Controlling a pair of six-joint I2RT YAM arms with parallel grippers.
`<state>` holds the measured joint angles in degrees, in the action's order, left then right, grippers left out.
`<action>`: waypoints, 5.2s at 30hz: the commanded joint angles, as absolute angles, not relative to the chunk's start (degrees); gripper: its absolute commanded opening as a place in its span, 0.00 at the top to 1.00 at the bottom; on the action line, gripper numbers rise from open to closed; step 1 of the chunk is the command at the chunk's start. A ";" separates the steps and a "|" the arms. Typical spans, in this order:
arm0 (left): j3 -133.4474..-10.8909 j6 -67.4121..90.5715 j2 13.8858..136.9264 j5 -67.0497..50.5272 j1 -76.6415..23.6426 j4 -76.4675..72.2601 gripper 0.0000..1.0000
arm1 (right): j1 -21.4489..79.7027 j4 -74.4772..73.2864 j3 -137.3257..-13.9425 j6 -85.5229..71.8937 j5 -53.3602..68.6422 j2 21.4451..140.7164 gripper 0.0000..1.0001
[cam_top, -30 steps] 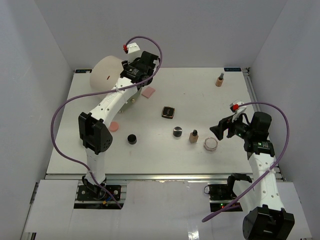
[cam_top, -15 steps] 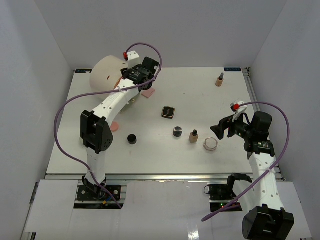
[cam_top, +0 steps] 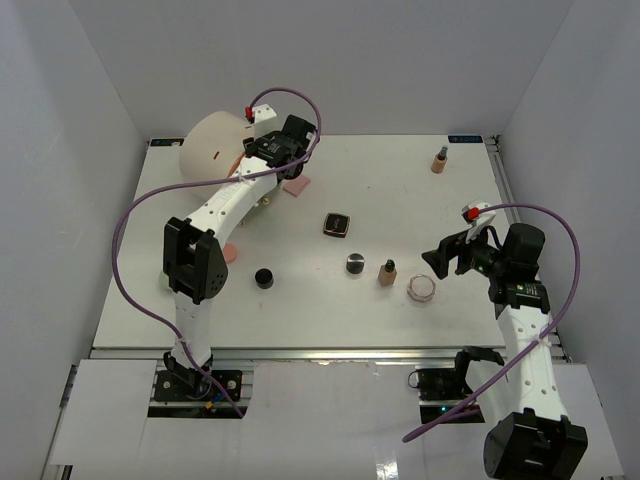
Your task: Organize the makeup
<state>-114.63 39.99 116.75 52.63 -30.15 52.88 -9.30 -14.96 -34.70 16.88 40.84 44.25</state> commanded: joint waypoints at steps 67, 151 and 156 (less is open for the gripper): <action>-116.52 32.49 115.87 54.93 -29.91 46.79 0.50 | -9.84 -13.18 -34.30 16.88 40.72 44.30 0.10; -70.04 23.97 70.53 -15.41 -32.70 36.80 0.25 | -10.05 -20.74 -33.66 31.82 57.92 44.21 0.07; -56.08 33.98 66.16 -6.03 -32.61 38.24 0.13 | -10.11 -20.71 -33.80 31.73 57.66 44.35 0.08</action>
<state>-64.47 24.58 70.98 -9.88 -32.81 35.17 -9.75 -20.25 -33.69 30.13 55.44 44.28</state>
